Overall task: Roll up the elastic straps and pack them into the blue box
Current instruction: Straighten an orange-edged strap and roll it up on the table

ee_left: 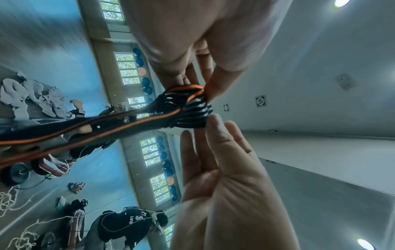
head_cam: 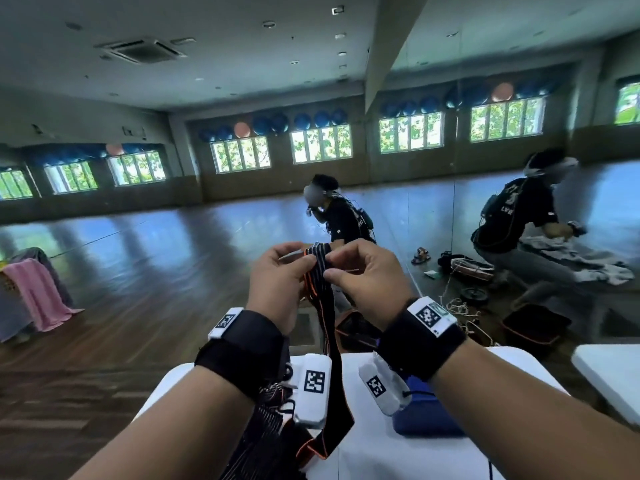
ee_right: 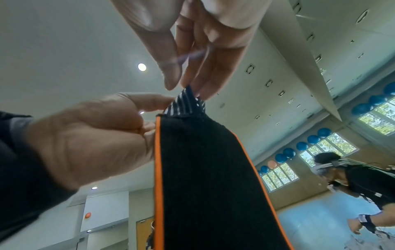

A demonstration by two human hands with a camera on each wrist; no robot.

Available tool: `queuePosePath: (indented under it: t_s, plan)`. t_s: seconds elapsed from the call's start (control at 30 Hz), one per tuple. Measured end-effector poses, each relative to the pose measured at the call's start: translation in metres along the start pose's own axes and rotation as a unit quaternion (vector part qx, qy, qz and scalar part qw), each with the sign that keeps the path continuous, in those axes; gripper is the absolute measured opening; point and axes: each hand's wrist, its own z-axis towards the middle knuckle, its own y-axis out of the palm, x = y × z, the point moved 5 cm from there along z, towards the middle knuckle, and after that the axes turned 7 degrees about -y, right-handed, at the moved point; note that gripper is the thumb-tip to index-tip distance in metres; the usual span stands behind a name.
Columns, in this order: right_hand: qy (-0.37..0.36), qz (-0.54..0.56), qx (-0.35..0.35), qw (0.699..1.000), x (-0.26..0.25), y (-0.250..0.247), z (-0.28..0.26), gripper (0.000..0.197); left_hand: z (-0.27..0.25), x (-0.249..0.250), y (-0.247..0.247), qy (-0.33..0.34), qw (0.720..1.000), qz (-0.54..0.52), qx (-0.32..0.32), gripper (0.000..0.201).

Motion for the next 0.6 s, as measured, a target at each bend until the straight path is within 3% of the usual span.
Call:
queuePosePath:
  t_s: [0.23, 0.43, 0.6]
  plan:
    - [0.008, -0.154, -0.013, 0.988, 0.019, 0.004, -0.027, 0.042, 0.01, 0.002, 0.016, -0.01, 0.999, -0.027, -0.045, 0.015]
    - [0.03, -0.141, 0.067, 0.987, 0.022, -0.003, -0.031, 0.013, 0.019, 0.003, 0.02, -0.014, 0.995, 0.024, -0.096, 0.02]
    - [0.042, -0.137, 0.147, 0.979, 0.023, -0.012, -0.03, 0.012, 0.024, 0.004, 0.012, -0.001, 0.99, 0.055, -0.133, 0.023]
